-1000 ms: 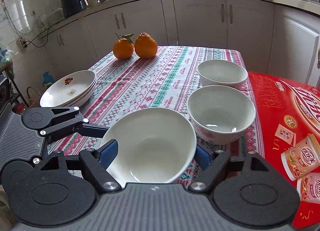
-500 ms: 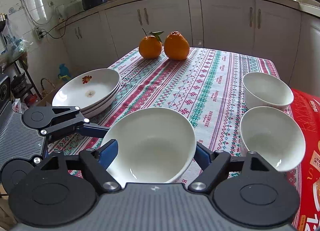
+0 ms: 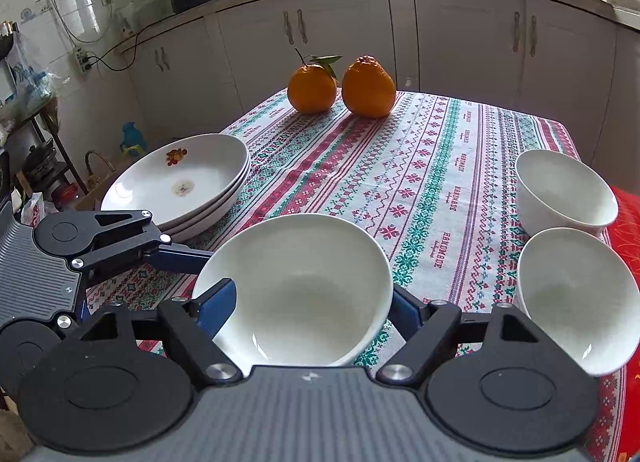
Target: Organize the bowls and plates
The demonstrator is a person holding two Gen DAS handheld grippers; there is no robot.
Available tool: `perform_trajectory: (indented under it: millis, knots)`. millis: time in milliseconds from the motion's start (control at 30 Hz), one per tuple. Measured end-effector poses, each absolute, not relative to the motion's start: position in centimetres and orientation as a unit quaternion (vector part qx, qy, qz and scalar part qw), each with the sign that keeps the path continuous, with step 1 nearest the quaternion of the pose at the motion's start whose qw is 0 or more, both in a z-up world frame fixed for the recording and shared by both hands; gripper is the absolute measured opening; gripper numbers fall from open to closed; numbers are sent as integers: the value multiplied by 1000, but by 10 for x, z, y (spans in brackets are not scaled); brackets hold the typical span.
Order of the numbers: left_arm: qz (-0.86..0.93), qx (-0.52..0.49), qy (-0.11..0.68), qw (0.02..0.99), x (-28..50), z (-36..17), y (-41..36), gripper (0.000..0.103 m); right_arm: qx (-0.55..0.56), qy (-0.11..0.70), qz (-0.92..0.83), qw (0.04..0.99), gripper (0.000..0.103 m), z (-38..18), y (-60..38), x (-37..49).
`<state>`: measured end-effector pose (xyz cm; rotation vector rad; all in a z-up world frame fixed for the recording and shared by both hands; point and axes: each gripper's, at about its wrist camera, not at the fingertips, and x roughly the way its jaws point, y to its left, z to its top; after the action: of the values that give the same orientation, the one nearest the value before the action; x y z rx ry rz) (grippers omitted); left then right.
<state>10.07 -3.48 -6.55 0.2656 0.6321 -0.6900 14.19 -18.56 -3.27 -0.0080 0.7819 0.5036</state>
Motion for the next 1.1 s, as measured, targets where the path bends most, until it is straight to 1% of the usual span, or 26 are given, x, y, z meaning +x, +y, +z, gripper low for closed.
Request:
perform_trajectory:
  millis: [300, 333, 367, 400, 433, 533, 733, 1100]
  knots:
    - [-332, 127, 305, 884, 100, -67, -35, 82, -2, 382, 242, 892, 85, -38, -186, 143]
    - [-332, 128, 306, 883, 100, -68, -36, 83, -2, 382, 242, 892, 86, -38, -186, 142]
    - [-334, 127, 306, 882, 100, -68, -36, 87, -3, 381, 243, 892, 87, -38, -186, 142]
    - [-337, 124, 305, 882, 100, -67, -35, 89, -4, 379, 244, 892, 91, -38, -186, 141]
    - [-337, 122, 303, 883, 99, -66, -35, 94, -5, 378, 244, 893, 96, -37, -186, 140]
    - [-337, 125, 299, 884, 97, -64, -35, 95, -9, 371, 238, 898, 103, -35, -187, 136]
    - [-340, 123, 303, 882, 90, -61, -35, 95, -14, 359, 217, 908, 103, -28, -194, 126]
    - [-319, 102, 291, 896, 81, -35, -30, 95, -15, 323, 149, 935, 103, -10, -229, 93]
